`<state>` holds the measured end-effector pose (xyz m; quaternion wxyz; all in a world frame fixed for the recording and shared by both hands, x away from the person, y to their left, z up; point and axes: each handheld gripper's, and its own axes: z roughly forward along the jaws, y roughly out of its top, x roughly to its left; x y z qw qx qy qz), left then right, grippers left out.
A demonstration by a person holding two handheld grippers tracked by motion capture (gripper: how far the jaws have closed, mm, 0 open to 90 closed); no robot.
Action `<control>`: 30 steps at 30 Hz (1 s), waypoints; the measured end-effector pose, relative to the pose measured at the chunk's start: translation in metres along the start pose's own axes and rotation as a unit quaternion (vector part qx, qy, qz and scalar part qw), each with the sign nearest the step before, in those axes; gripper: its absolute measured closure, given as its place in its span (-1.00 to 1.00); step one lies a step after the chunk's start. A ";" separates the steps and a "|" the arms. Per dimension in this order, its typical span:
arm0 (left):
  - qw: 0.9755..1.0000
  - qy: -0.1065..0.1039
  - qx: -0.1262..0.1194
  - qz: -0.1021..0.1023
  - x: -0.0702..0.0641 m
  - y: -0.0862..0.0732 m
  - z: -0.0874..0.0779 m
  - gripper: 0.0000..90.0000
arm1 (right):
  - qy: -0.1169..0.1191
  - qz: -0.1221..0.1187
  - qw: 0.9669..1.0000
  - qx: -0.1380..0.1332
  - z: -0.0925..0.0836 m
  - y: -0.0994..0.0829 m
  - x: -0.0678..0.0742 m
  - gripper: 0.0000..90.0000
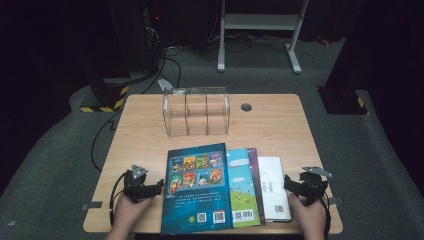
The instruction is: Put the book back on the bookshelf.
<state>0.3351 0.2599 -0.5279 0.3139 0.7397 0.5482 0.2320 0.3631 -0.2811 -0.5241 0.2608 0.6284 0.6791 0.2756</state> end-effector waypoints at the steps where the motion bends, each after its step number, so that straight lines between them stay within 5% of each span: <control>1: 1.000 0.000 0.000 0.000 0.000 0.000 0.000 -0.72 | 0.001 -0.001 1.000 -0.001 0.000 0.000 0.000 -0.79; 30: 1.000 -0.003 0.011 0.009 -0.001 0.003 0.002 -0.78 | 0.041 -0.010 0.999 -0.005 -0.010 -0.007 -0.005 -0.68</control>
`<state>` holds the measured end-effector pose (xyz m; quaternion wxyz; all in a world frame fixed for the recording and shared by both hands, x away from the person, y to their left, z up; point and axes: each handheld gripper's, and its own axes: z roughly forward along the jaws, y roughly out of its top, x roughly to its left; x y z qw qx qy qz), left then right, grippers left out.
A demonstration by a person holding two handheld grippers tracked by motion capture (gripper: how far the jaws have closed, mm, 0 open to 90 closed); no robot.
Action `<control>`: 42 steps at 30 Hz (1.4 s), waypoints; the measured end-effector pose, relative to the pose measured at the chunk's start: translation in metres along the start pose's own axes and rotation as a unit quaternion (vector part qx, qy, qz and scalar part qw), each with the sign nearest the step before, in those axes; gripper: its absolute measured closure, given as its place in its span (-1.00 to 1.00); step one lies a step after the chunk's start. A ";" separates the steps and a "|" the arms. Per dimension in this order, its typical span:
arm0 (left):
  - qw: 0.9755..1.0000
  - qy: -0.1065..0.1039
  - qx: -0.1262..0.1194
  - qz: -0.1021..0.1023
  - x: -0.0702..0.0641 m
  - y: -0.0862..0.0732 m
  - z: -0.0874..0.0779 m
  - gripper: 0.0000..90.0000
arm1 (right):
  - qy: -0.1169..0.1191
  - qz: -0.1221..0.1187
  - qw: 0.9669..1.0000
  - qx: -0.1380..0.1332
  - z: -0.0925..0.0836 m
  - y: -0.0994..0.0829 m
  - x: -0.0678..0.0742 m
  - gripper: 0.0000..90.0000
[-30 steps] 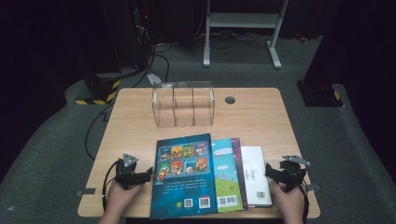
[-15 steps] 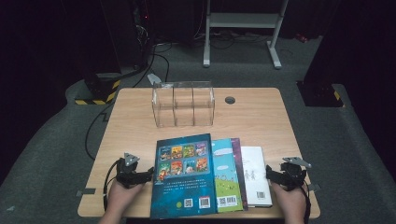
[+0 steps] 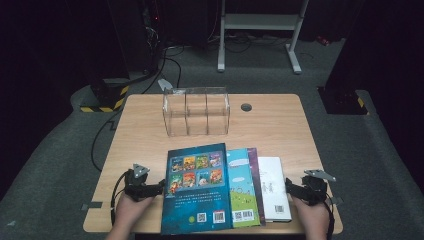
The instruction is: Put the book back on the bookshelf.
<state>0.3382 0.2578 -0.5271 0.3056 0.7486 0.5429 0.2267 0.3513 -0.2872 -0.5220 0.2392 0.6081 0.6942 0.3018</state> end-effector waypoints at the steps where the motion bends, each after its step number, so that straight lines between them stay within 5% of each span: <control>1: 1.000 -0.002 0.001 0.002 0.000 0.000 0.000 -0.78 | 0.002 -0.002 1.000 -0.001 0.000 0.000 0.000 -0.68; 21: 1.000 0.000 -0.006 -0.001 -0.001 -0.001 0.000 -0.77 | 0.030 -0.013 0.997 -0.066 -0.029 0.008 0.002 -0.67; 34: 1.000 -0.001 -0.006 -0.002 -0.001 -0.001 0.000 -0.77 | 0.056 -0.024 0.995 -0.078 -0.042 0.013 0.021 -0.62; 42: 1.000 -0.001 -0.006 -0.001 -0.001 -0.001 0.000 -0.77 | 0.075 -0.057 0.992 -0.080 -0.044 0.015 0.044 -0.58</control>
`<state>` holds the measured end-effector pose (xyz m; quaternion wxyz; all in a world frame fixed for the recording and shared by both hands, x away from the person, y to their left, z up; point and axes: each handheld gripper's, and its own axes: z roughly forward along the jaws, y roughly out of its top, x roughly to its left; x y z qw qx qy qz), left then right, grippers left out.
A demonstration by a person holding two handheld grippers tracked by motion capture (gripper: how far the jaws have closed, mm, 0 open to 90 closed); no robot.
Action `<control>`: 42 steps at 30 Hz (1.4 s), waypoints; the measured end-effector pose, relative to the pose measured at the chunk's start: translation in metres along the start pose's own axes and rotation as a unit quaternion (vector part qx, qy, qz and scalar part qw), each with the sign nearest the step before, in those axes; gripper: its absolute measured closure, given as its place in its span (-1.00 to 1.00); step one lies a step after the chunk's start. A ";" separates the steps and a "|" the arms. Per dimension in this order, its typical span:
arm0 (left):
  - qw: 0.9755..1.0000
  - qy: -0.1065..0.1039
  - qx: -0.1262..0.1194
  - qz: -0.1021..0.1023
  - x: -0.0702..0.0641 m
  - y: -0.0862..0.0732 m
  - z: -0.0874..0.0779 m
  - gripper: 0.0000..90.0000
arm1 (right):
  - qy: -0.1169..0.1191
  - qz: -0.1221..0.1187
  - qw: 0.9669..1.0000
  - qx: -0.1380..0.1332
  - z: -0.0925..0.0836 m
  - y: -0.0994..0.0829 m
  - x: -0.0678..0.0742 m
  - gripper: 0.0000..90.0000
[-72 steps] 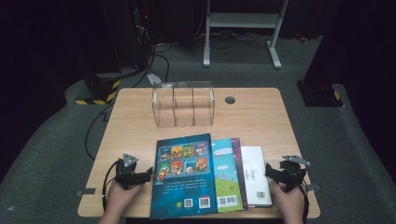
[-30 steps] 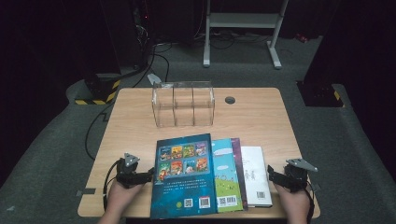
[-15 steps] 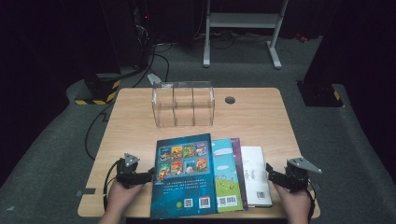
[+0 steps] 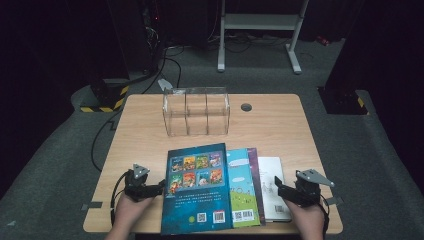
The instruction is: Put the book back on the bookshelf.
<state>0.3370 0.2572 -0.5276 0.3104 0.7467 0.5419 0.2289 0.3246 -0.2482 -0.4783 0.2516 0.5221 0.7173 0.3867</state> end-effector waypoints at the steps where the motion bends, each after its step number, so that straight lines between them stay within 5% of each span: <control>1: 1.000 0.000 0.001 0.001 0.000 0.000 0.000 -0.77 | 0.002 -0.002 1.000 0.000 0.001 0.000 0.003 -0.57; 18: 1.000 -0.003 0.002 0.003 0.001 0.000 0.000 -0.77 | 0.056 -0.053 0.997 -0.002 0.010 0.013 0.056 -0.57; 33: 1.000 -0.005 0.004 0.003 0.001 0.002 0.001 -0.77 | 0.082 -0.075 0.994 -0.003 0.024 0.033 0.079 -0.51; 42: 1.000 -0.003 -0.001 -0.003 0.002 0.000 -0.002 -0.72 | 0.111 -0.089 0.990 -0.003 0.028 0.027 0.085 -0.43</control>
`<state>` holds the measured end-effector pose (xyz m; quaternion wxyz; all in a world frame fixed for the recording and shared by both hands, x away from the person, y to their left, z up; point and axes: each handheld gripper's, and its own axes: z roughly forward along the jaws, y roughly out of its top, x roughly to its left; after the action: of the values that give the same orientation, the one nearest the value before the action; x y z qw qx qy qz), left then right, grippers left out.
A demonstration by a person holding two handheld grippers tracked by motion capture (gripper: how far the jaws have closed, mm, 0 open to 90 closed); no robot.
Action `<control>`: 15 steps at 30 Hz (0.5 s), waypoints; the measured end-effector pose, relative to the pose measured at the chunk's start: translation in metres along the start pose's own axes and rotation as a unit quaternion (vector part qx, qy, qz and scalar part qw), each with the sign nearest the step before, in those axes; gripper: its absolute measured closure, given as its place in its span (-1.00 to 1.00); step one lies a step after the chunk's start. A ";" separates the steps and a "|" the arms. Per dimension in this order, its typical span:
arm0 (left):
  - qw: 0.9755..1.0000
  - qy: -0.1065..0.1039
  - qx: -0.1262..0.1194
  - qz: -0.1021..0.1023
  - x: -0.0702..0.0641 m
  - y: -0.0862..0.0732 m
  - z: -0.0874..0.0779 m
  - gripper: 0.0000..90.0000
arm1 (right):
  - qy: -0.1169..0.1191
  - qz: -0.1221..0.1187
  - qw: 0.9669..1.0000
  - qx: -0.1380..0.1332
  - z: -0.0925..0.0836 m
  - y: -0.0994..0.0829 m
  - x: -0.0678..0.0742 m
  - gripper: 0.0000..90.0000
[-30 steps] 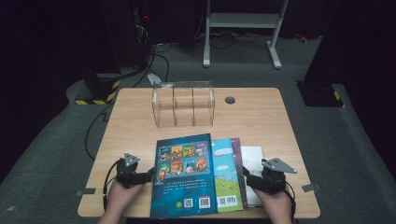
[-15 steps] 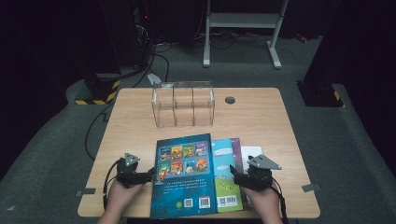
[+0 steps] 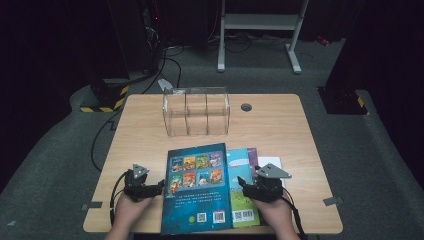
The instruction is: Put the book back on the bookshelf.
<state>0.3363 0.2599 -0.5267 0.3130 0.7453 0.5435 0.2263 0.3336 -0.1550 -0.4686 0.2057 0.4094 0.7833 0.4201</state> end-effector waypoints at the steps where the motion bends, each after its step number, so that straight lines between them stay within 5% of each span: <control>1: 1.000 0.000 0.000 -0.002 0.001 0.000 0.000 -0.68 | 0.000 -0.001 1.000 -0.001 0.000 0.000 0.000 -0.44; 5: 0.999 -0.009 0.005 -0.030 0.008 0.002 -0.004 -0.66 | 0.015 -0.006 1.000 0.002 -0.001 -0.004 0.002 -0.45; 9: 0.999 -0.017 -0.022 -0.036 0.006 0.004 -0.018 -0.66 | 0.023 -0.006 1.000 0.005 0.000 -0.004 0.003 -0.45; 12: 0.996 -0.063 -0.034 -0.056 -0.002 0.004 -0.023 -0.64 | 0.023 -0.004 1.000 0.003 -0.003 -0.004 0.003 -0.45; 15: 0.994 -0.094 -0.024 -0.054 -0.017 0.003 -0.022 -0.65 | 0.018 -0.004 1.000 0.000 -0.005 -0.004 0.002 -0.45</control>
<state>0.3179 0.2481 -0.5089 0.3923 0.7251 0.5455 0.1509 0.3267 -0.1569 -0.4690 0.1934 0.3983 0.7885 0.4269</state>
